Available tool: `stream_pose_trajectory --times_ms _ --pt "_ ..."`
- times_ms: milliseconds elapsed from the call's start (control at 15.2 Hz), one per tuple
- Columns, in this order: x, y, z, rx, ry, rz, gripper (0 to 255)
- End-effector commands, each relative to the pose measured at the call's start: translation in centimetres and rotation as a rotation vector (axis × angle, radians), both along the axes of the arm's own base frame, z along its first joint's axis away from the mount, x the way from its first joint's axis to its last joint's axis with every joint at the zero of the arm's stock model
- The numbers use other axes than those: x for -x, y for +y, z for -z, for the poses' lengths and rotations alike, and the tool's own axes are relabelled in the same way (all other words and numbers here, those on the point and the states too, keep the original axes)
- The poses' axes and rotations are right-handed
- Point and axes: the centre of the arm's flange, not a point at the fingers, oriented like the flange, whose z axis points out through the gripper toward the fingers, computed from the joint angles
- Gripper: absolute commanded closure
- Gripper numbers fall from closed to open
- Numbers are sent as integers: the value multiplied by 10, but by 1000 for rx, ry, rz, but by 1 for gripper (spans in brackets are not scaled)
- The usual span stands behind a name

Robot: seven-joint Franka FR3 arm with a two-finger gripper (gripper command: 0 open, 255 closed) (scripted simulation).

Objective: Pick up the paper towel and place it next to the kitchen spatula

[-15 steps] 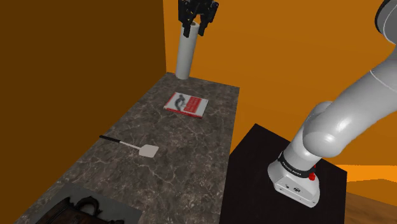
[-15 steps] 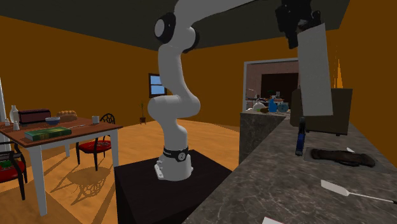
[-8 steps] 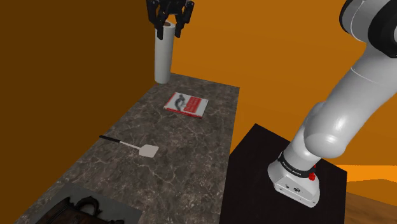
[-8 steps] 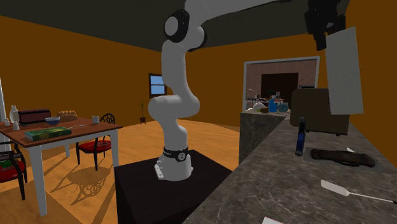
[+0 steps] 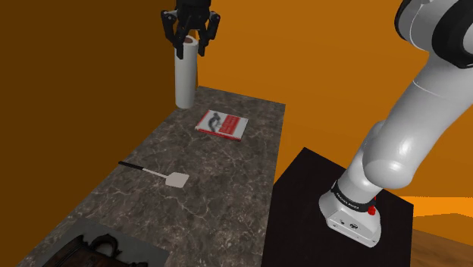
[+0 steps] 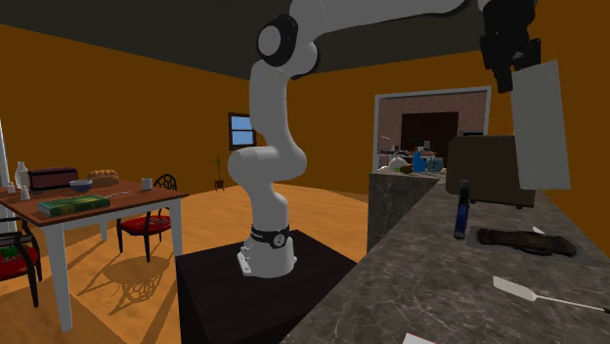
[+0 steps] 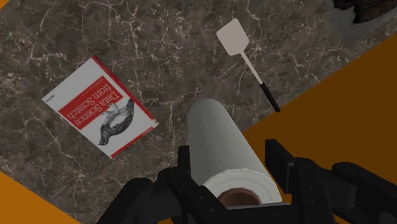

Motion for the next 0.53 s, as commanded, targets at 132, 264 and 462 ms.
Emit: stream_pose_trajectory --times_ms 132,264,462 --pt "0 1 21 0 0 0 255" --pt "0 1 32 0 0 0 255" --pt "0 1 47 0 0 0 255"
